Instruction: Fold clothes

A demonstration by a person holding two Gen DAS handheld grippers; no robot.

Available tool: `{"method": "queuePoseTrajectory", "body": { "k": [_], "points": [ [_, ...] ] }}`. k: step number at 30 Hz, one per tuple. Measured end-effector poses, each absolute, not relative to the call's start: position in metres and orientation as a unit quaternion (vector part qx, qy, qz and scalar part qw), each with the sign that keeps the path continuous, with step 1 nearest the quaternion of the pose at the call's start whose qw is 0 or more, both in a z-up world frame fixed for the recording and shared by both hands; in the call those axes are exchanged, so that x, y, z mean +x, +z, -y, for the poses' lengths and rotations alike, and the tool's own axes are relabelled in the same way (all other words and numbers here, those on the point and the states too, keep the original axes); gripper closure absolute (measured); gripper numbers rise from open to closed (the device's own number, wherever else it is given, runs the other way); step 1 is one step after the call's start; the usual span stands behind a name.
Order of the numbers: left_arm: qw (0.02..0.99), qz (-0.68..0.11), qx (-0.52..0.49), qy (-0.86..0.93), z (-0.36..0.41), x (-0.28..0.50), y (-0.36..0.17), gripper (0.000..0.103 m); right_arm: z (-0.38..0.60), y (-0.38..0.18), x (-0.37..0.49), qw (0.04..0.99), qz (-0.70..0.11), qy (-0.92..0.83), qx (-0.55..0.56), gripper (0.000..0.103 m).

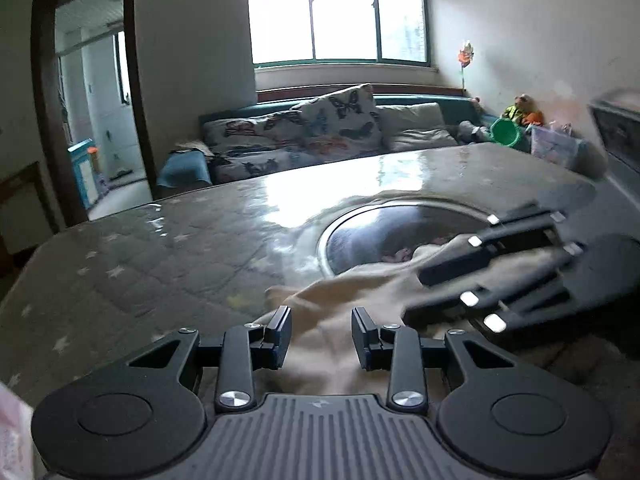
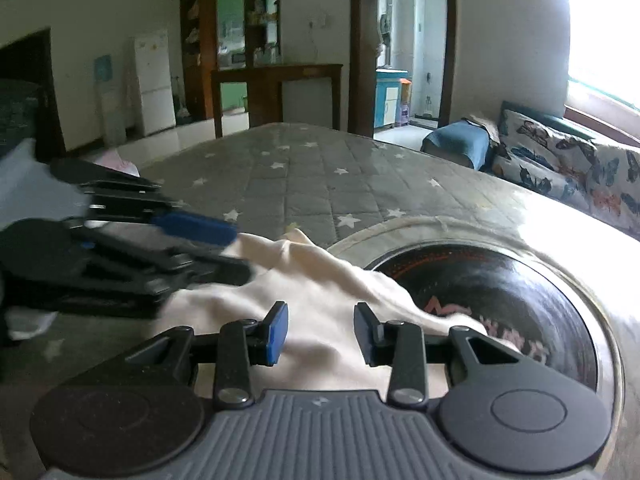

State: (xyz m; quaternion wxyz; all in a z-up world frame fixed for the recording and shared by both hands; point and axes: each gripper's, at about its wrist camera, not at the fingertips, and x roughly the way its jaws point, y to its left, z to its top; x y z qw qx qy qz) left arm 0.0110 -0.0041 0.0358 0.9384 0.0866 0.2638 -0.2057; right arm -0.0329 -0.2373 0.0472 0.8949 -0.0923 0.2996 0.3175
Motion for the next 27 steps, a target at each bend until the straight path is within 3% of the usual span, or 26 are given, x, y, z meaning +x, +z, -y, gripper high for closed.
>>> {"method": "queuePoseTrajectory", "body": {
  "k": [4,8,11,16,27],
  "points": [
    [0.929,-0.28,0.075,-0.231,0.019,0.04,0.034,0.067,0.245,0.046,-0.049,0.892,-0.308,0.316,-0.097,0.067],
    [0.923,-0.288,0.154,-0.202,0.043,0.062,0.015,0.07,0.25,0.039,-0.06,0.888,-0.319,0.314,-0.105,0.067],
    [0.925,-0.29,0.157,-0.189,0.04,0.075,0.007,0.07,0.255,0.037,-0.066,0.888,-0.321,0.313,-0.103,0.066],
    [0.935,-0.309,0.082,-0.156,0.015,0.087,0.019,0.07,0.258,0.038,-0.069,0.888,-0.322,0.315,-0.097,0.066],
    [0.93,-0.271,0.101,-0.228,0.031,0.001,0.033,0.071,0.287,0.048,-0.095,0.901,-0.307,0.304,-0.049,0.066]
  ]
}}
